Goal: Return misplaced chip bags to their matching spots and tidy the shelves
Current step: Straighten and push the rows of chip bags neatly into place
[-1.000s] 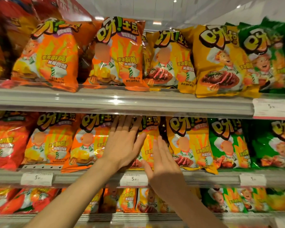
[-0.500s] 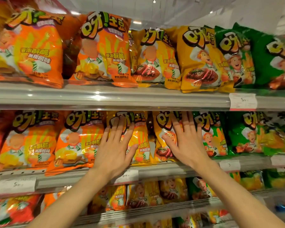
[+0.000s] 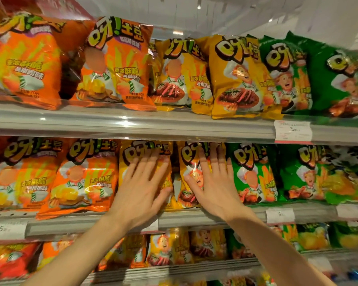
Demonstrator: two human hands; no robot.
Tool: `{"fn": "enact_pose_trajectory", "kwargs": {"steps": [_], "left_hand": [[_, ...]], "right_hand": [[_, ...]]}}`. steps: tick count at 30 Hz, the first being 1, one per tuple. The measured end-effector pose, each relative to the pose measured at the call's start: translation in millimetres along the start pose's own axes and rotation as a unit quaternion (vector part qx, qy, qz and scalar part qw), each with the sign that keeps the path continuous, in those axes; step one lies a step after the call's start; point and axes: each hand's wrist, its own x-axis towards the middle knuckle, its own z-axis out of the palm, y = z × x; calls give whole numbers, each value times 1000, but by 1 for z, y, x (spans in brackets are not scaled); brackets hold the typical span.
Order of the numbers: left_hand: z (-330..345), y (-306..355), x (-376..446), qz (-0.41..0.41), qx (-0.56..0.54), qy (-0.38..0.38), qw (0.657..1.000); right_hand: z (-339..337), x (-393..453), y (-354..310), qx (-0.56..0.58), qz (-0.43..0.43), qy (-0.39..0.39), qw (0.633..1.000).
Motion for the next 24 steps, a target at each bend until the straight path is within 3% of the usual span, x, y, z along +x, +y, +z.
{"fn": "enact_pose_trajectory", "kwargs": {"steps": [3,6,14,24], "left_hand": [[4,26,12,60,8,5,998],[9,44,29,63,7,3,998],[21,50,39,48,7,-18,999],[5,71,41,40,-16,19,999]], "right_hand": [[-10,-5,25,-9,-63,0,998],[-17,-9,59,-31,-82,-8,996],[2,-15,61,-31,-59,-7,998],[-9,-21,81,-13,-31,31,999]]}}
